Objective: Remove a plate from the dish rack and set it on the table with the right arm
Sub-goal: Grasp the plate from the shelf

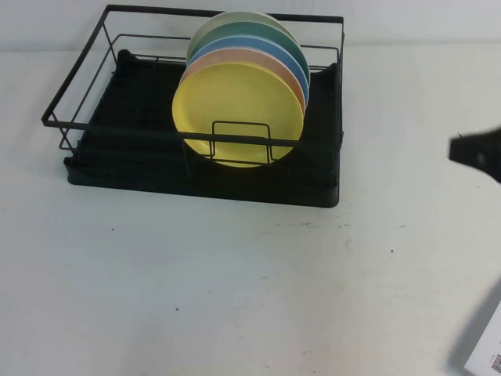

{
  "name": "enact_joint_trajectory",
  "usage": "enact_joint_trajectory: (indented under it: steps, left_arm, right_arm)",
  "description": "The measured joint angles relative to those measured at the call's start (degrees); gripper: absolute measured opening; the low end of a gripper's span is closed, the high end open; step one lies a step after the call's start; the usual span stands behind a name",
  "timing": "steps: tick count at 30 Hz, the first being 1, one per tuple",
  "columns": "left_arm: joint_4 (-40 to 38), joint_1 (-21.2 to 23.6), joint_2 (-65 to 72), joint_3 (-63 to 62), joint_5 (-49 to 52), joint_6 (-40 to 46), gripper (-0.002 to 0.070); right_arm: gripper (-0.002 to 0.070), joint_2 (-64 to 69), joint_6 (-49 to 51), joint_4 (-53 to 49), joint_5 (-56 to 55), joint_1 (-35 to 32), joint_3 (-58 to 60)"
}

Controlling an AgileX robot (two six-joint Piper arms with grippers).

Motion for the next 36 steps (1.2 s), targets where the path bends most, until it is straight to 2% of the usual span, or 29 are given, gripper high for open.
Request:
enact_joint_trajectory:
  steps: [11,21,24,31,36]
  left_arm:
    - [0.00,0.00,0.00,0.00,0.00,0.00,-0.0004]
    - [0.00,0.00,0.00,0.00,0.00,0.00,-0.0004]
    - [0.00,0.00,0.00,0.00,0.00,0.00,-0.0004]
    - [0.00,0.00,0.00,0.00,0.00,0.00,-0.0004]
    - [0.00,0.00,0.00,0.00,0.00,0.00,-0.0004]
  right_arm:
    - [-0.0018,28.85,-6.42,-5.07,0.10,12.32,-27.24]
    - [-0.0015,41.16,-10.57,-10.39,1.01,17.21,-45.02]
    - [0.0020,43.61,-15.86,-10.49,1.01,17.84,-48.54]
    - [0.0200,48.15,-20.18,-10.57,0.77,17.89,-53.23]
    - [0.0244,50.79,-22.29,-10.62,-0.20,17.89,-54.10]
